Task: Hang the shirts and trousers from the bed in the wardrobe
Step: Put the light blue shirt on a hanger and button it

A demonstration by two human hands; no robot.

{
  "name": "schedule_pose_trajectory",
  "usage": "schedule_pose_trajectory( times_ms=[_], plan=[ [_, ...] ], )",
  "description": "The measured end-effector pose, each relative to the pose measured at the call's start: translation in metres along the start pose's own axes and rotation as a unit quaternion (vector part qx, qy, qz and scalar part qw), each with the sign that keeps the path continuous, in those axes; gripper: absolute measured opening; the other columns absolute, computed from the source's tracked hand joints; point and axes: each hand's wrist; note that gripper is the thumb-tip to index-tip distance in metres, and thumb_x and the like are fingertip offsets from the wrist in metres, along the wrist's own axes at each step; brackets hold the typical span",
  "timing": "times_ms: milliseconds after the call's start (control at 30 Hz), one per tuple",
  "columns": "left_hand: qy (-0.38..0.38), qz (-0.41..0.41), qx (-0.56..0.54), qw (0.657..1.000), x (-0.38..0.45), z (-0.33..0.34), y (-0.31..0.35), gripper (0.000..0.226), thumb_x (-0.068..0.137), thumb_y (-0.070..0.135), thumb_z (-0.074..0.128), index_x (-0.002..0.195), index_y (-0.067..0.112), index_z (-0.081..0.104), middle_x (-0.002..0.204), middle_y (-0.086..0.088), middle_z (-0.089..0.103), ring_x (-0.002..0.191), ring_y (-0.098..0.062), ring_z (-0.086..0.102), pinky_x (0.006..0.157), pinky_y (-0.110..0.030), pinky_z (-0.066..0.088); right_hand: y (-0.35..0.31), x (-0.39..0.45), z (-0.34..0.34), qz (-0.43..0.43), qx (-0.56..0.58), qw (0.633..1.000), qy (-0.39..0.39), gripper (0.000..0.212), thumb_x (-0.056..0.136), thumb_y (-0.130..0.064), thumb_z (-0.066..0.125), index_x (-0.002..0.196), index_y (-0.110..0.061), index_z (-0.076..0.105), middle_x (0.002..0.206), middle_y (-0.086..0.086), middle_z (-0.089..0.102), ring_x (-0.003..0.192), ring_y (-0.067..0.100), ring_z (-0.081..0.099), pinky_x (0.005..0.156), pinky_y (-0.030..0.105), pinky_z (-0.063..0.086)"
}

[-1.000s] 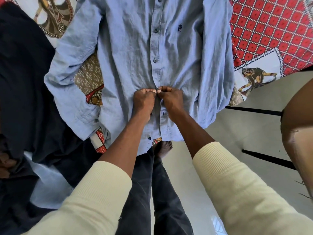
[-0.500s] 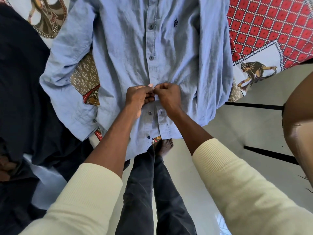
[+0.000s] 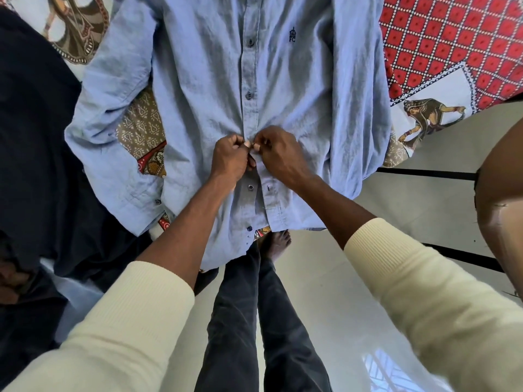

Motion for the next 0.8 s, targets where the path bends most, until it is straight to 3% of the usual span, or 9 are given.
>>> schedule_pose_trajectory(
  times_ms=[100, 167, 233, 300, 367, 433, 500, 633, 800],
  plan=[
    [0.017, -0.058, -0.066, 0.996, 0.002, 0.0, 0.002, 0.011, 0.095, -0.001, 0.051, 0.089, 0.003, 0.06, 0.057, -0.007, 0.056, 0.035, -0.009, 0.044, 0.038, -0.024, 0.037, -0.001, 0.006, -0.002, -0.134, -0.077, 0.987, -0.034, 0.017, 0.087, 0.0, 0.053, 0.09, -0.003, 0.07, 0.097, 0.008, 0.065, 0.089, 0.025, 0.058, 0.068, 0.035, 0.043],
    [0.037, -0.052, -0.064, 0.996, 0.004, -0.001, 0.002, 0.011, 0.093, -0.004, 0.052, 0.094, 0.006, 0.058, 0.063, -0.006, 0.057, 0.038, -0.01, 0.046, 0.037, -0.023, 0.035, 0.001, 0.012, -0.006, -0.163, -0.101, 0.98, -0.06, 0.02, 0.085, 0.001, 0.054, 0.093, -0.004, 0.071, 0.097, 0.009, 0.065, 0.09, 0.026, 0.058, 0.07, 0.036, 0.044],
    [0.075, 0.057, 0.034, 0.995, 0.006, -0.001, -0.002, 0.011, 0.091, -0.001, 0.056, 0.096, 0.008, 0.057, 0.074, -0.004, 0.06, 0.055, -0.017, 0.056, 0.046, -0.026, 0.042, 0.005, 0.016, -0.007, -0.107, -0.068, 0.991, -0.049, 0.018, 0.085, 0.001, 0.055, 0.089, -0.003, 0.072, 0.093, 0.01, 0.066, 0.085, 0.026, 0.06, 0.07, 0.036, 0.045],
    [0.098, 0.166, 0.153, 0.969, 0.002, 0.001, -0.008, 0.012, 0.091, 0.004, 0.06, 0.102, 0.006, 0.056, 0.083, 0.0, 0.061, 0.072, -0.02, 0.059, 0.059, -0.028, 0.045, 0.01, 0.012, -0.006, -0.005, 0.01, 1.0, 0.017, 0.014, 0.086, -0.002, 0.058, 0.087, -0.005, 0.071, 0.088, 0.008, 0.068, 0.082, 0.021, 0.061, 0.069, 0.032, 0.045],
    [0.143, 0.205, 0.142, 0.958, -0.004, 0.005, -0.016, 0.014, 0.092, 0.011, 0.062, 0.104, 0.005, 0.056, 0.087, -0.004, 0.064, 0.077, -0.024, 0.062, 0.065, -0.032, 0.049, 0.011, 0.001, -0.001, 0.091, 0.085, 0.988, 0.088, 0.012, 0.089, -0.006, 0.058, 0.09, -0.009, 0.07, 0.085, 0.001, 0.067, 0.08, 0.015, 0.06, 0.067, 0.026, 0.042],
    [0.192, 0.19, 0.074, 0.96, -0.015, 0.007, -0.021, 0.01, 0.095, 0.019, 0.059, 0.097, 0.01, 0.056, 0.085, -0.003, 0.064, 0.074, -0.025, 0.062, 0.067, -0.037, 0.053, 0.008, -0.016, 0.004, 0.135, 0.134, 0.969, 0.161, 0.011, 0.091, -0.009, 0.059, 0.091, -0.01, 0.069, 0.082, -0.004, 0.063, 0.078, 0.012, 0.056, 0.066, 0.022, 0.038],
    [0.193, 0.157, 0.035, 0.968, -0.031, 0.005, -0.033, 0.009, 0.097, 0.023, 0.056, 0.091, 0.017, 0.056, 0.077, 0.004, 0.061, 0.067, -0.017, 0.059, 0.063, -0.035, 0.051, 0.007, -0.041, 0.01, 0.099, 0.14, 0.963, 0.208, 0.007, 0.09, -0.01, 0.062, 0.083, -0.009, 0.064, 0.076, -0.006, 0.057, 0.074, 0.013, 0.053, 0.066, 0.026, 0.039],
    [0.109, 0.05, -0.033, 0.992, -0.067, 0.0, -0.07, 0.007, 0.096, 0.023, 0.06, 0.089, 0.024, 0.062, 0.074, 0.004, 0.067, 0.061, -0.01, 0.063, 0.058, -0.031, 0.053, 0.017, -0.092, 0.041, 0.014, 0.012, 0.988, 0.152, 0.011, 0.084, -0.008, 0.065, 0.079, -0.003, 0.056, 0.081, 0.008, 0.055, 0.076, 0.025, 0.051, 0.066, 0.035, 0.041],
    [0.073, -0.002, -0.048, 0.996, -0.078, -0.002, -0.081, 0.014, 0.094, 0.007, 0.06, 0.097, 0.017, 0.07, 0.085, 0.002, 0.071, 0.071, -0.012, 0.064, 0.072, -0.026, 0.055, 0.024, -0.111, 0.065, 0.021, -0.107, 0.988, 0.109, 0.023, 0.079, -0.011, 0.075, 0.092, 0.0, 0.06, 0.095, 0.018, 0.058, 0.087, 0.036, 0.056, 0.07, 0.04, 0.049]
  ],
)
Point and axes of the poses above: each hand's wrist, its own x-axis towards the middle knuckle, its own z-axis out of the palm, y = z × x
